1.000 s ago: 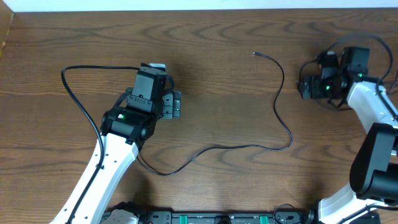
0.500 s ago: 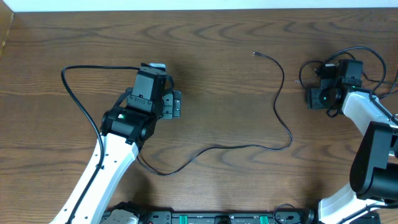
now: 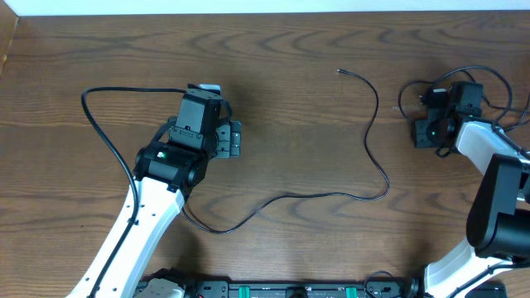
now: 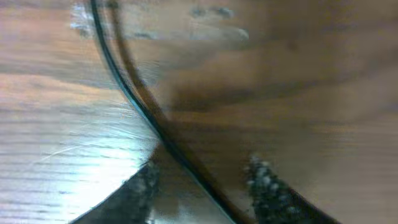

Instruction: Untangle cables

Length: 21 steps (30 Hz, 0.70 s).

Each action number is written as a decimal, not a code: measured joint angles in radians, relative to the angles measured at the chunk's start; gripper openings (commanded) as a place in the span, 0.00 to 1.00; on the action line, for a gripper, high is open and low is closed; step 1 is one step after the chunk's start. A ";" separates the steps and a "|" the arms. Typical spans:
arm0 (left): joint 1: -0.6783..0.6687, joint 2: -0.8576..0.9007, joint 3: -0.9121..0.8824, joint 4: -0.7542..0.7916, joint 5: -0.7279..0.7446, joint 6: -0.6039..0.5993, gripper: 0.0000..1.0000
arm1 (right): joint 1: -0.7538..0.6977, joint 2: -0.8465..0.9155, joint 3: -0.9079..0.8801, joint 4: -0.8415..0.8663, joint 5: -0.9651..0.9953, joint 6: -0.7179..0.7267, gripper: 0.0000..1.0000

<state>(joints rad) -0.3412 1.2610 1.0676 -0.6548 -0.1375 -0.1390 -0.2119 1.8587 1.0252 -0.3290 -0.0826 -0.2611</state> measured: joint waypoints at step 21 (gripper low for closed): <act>0.000 0.000 0.000 0.000 0.000 0.000 0.91 | -0.056 0.080 0.047 0.119 -0.063 -0.013 0.01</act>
<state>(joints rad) -0.3412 1.2610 1.0676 -0.6548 -0.1371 -0.1390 -0.2680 1.9388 1.0718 -0.2096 -0.1459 -0.2737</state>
